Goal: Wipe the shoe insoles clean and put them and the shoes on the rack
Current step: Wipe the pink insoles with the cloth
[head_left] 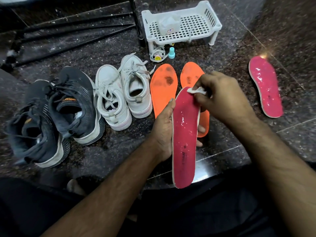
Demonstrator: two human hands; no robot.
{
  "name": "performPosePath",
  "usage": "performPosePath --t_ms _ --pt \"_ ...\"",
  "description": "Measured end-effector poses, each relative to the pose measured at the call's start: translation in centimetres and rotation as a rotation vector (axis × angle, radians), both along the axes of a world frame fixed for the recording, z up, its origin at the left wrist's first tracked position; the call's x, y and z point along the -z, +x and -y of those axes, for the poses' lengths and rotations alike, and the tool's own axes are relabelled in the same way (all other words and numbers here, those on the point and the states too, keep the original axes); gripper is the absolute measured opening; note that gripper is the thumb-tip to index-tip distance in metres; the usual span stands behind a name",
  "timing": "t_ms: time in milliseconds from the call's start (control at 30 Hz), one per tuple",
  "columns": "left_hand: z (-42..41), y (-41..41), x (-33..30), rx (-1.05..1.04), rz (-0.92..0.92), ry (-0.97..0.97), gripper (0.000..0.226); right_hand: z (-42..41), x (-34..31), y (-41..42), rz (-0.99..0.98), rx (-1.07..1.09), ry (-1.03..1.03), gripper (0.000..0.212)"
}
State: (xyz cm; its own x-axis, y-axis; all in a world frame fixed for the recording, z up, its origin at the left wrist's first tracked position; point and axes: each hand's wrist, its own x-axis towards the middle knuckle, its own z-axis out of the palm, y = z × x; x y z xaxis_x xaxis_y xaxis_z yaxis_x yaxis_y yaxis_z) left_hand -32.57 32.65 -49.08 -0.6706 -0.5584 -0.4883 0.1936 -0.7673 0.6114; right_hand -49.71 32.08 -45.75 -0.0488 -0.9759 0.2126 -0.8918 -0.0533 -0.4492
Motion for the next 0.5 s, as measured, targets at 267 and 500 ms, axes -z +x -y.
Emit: performPosePath --t_ms 267,500 --pt "0.1 -0.3 -0.1 -0.043 0.001 -0.003 0.072 -1.2 -0.3 1.2 0.047 -0.134 0.111 0.016" --pt "-0.1 -0.2 -0.5 0.005 0.027 -0.027 0.076 -1.2 -1.6 -0.8 0.045 0.067 -0.053 0.01"
